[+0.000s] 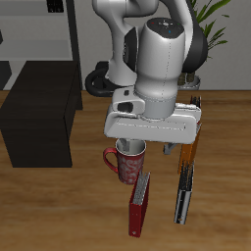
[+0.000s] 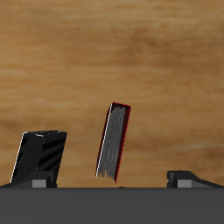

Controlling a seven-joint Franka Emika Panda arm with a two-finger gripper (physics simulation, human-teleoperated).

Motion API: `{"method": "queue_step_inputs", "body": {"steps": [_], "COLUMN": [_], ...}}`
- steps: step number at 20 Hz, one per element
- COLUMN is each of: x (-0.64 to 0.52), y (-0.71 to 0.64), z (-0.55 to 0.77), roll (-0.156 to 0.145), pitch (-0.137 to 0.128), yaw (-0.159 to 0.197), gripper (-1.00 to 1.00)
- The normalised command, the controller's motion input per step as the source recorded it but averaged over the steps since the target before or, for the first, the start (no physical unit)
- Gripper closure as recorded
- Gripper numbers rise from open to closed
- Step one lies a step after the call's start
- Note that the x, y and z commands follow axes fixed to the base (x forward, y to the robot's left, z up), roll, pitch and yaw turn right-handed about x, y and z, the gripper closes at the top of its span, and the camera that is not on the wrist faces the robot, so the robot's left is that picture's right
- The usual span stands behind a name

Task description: Place the right red book upright on top of the shelf

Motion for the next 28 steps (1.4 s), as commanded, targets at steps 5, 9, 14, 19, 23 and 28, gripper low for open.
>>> {"method": "queue_step_inputs", "body": {"steps": [5, 9, 14, 19, 23, 28], "x": [0.06, 0.07, 0.07, 0.03, 0.04, 0.04], "y": [-0.03, -0.09, -0.12, -0.09, 0.05, -0.05], "z": [-0.17, -0.14, -0.16, -0.10, -0.11, -0.24], "roll": [0.010, -0.011, -0.020, -0.012, 0.006, -0.005], "pitch": [-0.013, -0.014, 0.009, -0.002, 0.003, 0.027], "yaw": [-0.024, 0.008, -0.013, -0.015, -0.011, -0.019], "gripper": [-1.00, -1.00, -1.00, -1.00, -1.00, -1.00]}}
